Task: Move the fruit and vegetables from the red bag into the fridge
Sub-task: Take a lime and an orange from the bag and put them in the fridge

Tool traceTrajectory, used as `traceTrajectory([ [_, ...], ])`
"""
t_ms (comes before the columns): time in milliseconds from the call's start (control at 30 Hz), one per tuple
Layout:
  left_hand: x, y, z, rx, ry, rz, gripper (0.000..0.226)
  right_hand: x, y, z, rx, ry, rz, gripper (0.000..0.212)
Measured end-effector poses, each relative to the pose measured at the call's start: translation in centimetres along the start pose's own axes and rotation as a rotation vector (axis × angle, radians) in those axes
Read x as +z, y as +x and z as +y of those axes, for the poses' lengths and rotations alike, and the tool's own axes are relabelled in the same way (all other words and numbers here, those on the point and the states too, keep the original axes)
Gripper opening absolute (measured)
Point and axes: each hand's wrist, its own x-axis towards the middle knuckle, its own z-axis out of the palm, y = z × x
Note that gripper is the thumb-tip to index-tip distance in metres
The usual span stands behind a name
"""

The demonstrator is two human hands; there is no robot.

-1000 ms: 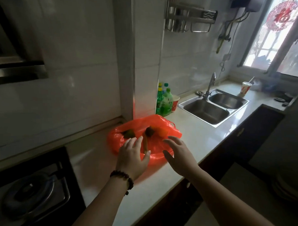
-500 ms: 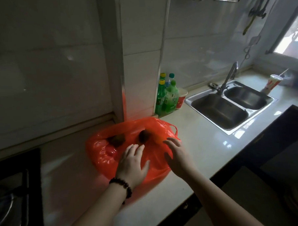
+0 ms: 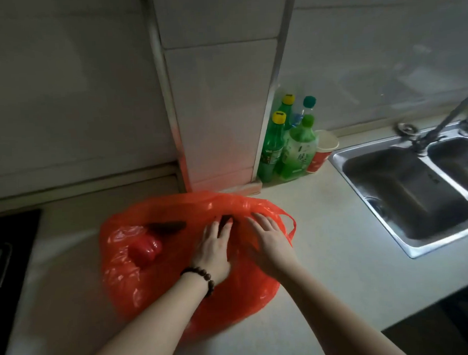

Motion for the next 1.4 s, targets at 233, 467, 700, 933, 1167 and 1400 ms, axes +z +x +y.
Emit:
traceTrajectory([
  [233, 1.7, 4.0, 0.9, -0.113, 0.012, -0.049, 0.077, 1.1, 2.3, 2.9, 0.021, -0.042, -0.105, 0.082],
  [467, 3.0, 3.4, 0.3, -0.124, -0.073, 0.021, 0.072, 2.6, 3.1, 3.3, 0.042, -0.015, -0.085, 0.087],
  [700, 2.1, 0.5, -0.4, -0.106, -0.191, 0.178, 0.061, 1.5, 1.9, 2.1, 0.009, 0.018, -0.039, 0.084],
  [933, -2.1, -4.7, -1.3, -0.072, -0.247, 0.393, 0.055, -1.0, -0.7, -1.8, -0.086, 0.105, 0.057, 0.090],
  [1167, -7.7, -11.6, -4.7, -0.095, -0.209, 0.621, 0.053, -2.3, -3.1, -9.2, -0.244, 0.168, 0.128, 0.089],
  [1400, -10.9, -24.4, -10.0, -0.311, -0.170, 0.777, 0.051, -1.1, -7.8, -20.5, -0.426, 0.211, 0.082, 0.090],
])
